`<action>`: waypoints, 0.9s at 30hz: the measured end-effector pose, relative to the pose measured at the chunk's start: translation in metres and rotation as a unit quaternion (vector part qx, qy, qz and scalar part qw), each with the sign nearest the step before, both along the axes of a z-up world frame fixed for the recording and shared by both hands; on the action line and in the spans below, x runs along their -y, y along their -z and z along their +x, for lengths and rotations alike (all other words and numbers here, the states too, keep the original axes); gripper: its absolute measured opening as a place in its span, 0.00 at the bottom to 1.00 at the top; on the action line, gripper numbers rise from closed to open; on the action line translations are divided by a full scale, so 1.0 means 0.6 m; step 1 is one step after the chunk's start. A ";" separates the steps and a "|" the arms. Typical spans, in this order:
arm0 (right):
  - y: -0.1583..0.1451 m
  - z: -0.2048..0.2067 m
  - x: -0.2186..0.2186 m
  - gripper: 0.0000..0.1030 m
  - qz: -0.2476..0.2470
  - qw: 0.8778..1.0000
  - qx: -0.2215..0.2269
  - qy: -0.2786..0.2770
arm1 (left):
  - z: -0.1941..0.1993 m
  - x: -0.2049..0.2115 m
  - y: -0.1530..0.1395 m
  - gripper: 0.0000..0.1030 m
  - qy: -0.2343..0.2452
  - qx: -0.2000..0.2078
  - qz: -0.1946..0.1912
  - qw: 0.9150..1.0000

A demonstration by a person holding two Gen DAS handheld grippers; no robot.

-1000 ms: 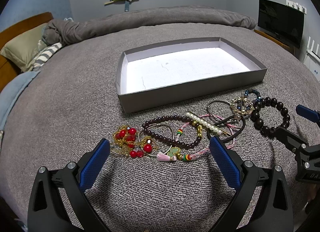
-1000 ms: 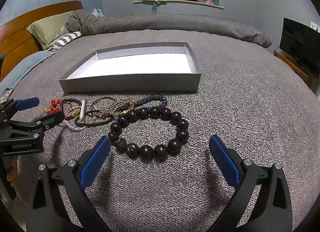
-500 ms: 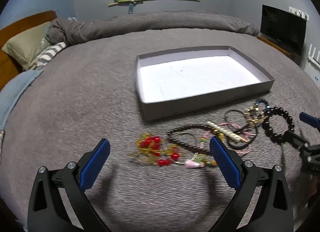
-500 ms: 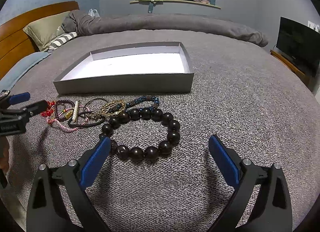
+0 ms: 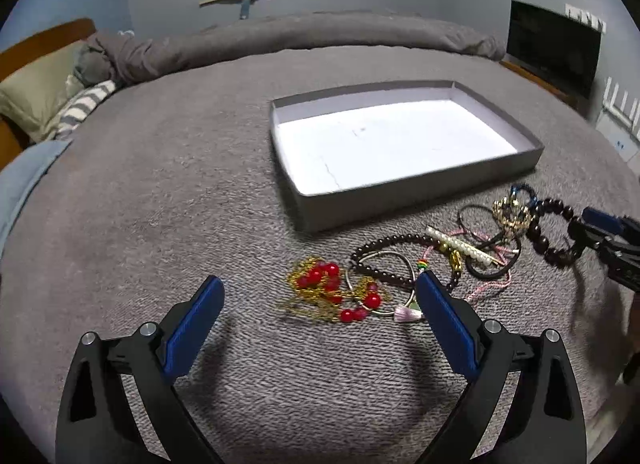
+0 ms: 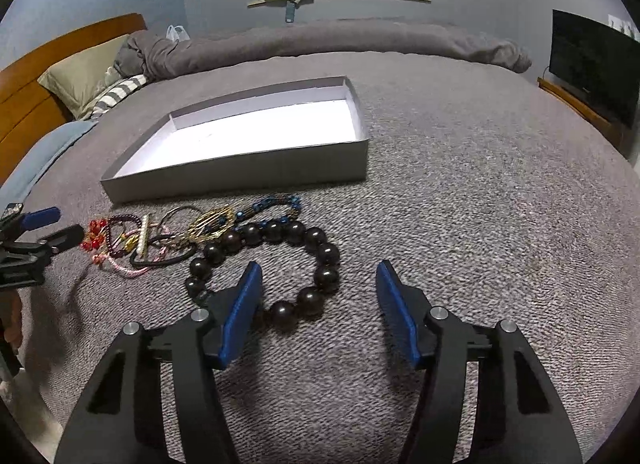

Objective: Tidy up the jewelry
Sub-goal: 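Grasp the red-bead gold chain bracelet with the left tool while the right tool grasps the black bead bracelet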

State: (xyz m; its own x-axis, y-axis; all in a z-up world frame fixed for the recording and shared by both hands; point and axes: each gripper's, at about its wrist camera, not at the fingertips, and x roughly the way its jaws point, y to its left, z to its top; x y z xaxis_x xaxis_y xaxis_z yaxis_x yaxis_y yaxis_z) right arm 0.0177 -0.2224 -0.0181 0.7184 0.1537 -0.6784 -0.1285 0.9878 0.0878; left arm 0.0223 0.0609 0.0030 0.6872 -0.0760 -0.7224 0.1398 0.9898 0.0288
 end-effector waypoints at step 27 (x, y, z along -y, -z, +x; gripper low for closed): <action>0.014 0.018 -0.021 0.42 -0.022 1.000 -0.012 -0.007 | 0.034 -0.002 0.047 0.33 0.012 -0.047 0.004 0.999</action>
State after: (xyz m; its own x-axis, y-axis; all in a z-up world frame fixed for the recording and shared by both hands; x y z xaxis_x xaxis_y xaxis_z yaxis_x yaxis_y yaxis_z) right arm 0.0284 -0.2098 -0.0265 0.6993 0.1334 -0.7023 -0.1405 0.9889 0.0479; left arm 0.0428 0.0619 -0.0251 0.6142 -0.0848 -0.7846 0.1655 0.9859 0.0231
